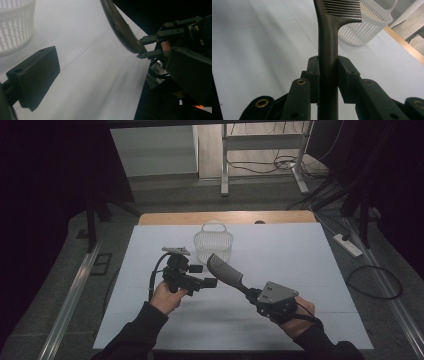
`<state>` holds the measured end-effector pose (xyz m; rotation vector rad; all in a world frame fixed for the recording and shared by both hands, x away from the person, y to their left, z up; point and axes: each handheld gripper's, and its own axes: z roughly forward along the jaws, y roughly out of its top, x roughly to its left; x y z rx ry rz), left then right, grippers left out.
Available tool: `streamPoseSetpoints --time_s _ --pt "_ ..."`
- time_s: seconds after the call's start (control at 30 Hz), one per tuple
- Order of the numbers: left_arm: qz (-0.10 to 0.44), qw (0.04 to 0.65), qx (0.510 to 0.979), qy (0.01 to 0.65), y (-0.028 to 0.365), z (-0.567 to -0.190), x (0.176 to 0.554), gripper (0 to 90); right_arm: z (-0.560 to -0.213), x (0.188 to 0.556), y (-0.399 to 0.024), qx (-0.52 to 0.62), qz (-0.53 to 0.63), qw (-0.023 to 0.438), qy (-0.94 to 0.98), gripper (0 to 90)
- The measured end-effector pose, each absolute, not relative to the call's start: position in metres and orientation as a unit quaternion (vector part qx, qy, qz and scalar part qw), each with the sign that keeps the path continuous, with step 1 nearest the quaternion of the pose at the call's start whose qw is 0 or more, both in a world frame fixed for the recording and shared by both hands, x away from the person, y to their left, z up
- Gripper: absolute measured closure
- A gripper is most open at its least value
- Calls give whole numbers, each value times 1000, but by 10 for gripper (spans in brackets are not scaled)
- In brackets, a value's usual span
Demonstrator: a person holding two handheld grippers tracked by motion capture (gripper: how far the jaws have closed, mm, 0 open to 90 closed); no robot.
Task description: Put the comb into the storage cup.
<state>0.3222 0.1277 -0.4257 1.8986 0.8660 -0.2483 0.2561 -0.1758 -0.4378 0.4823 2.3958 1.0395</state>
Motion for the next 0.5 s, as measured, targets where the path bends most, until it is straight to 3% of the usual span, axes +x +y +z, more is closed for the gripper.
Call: streamPoseSetpoints --time_s 0.5 --pt "-134 489 781 366 117 -425 324 8 -439 251 -167 158 382 243 877 726"
